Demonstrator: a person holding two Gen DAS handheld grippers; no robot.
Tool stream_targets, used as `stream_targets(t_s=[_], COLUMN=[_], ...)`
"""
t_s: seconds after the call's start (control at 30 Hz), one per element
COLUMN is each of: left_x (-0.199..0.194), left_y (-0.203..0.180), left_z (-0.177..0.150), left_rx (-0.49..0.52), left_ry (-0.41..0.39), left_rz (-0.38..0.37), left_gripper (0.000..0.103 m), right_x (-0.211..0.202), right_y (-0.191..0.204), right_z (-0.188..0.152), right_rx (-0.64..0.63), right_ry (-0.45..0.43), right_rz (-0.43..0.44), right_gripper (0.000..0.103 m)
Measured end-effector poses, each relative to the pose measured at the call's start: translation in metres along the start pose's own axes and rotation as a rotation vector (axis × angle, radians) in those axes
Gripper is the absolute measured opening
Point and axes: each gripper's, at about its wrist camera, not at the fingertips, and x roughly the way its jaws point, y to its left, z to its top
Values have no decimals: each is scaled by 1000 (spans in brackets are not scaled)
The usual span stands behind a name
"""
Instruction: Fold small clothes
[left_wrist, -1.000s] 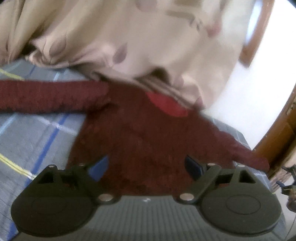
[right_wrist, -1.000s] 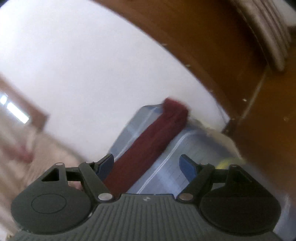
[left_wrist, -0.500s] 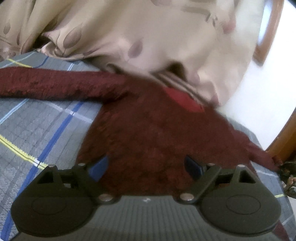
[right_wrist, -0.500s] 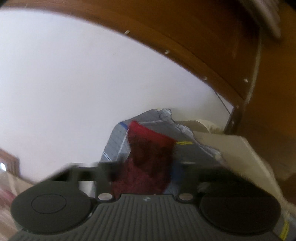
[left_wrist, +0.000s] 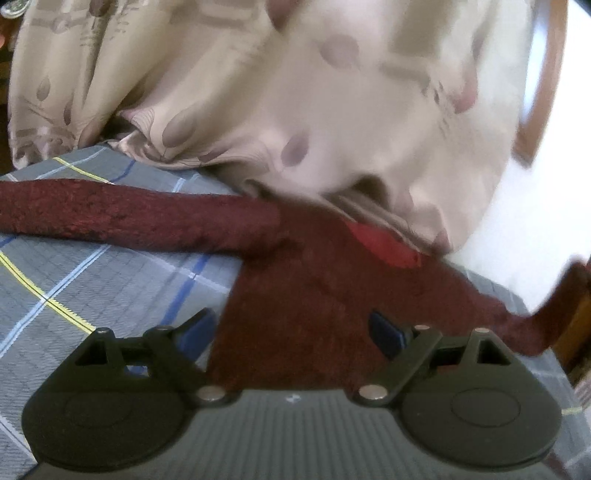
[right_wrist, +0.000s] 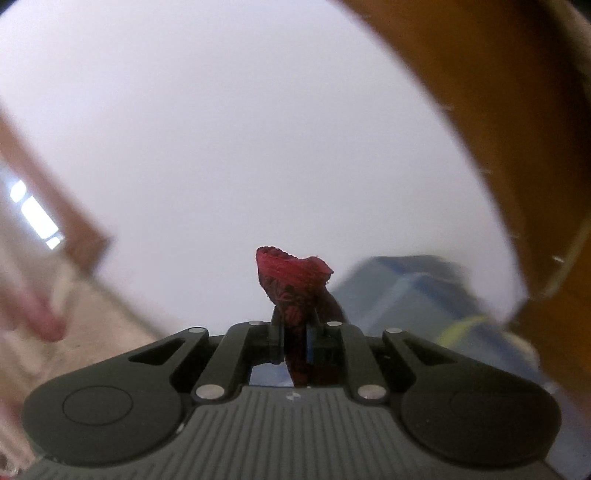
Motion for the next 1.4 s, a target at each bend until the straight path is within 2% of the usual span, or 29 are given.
stream_targets(t_s=[0.1, 0.23, 0.37, 0.5, 0.8, 0.93, 1.13, 1.4], left_x=[-6, -9, -10, -10, -16, -17, -15, -16], left_y=[8, 19, 28, 37, 49, 57, 70, 74], left_z=[-4, -5, -7, -9, -12, -13, -16, -18], left_rx=[-25, -68, -85, -107, -108, -128, -180, -195], left_ry=[-2, -2, 4, 23, 13, 22, 36, 34], left_rz=[-24, -40, -50, -70, -87, -102, -114, -111], left_gripper=[90, 90, 90, 90, 90, 90, 90, 90], right_x=[15, 42, 66, 86, 132, 135, 138, 146], right_y=[58, 135, 203, 247, 288, 304, 307, 307], right_z=[-15, -50, -104, -169, -292, -333, -368, -388], right_rx=[-34, -82, -105, -108, -115, -232, -320, -333], right_ry=[18, 71, 157, 254, 422, 452, 491, 507], right_rz=[91, 208, 322, 389, 381, 347, 305, 287], right_gripper=[16, 16, 16, 16, 16, 16, 16, 16])
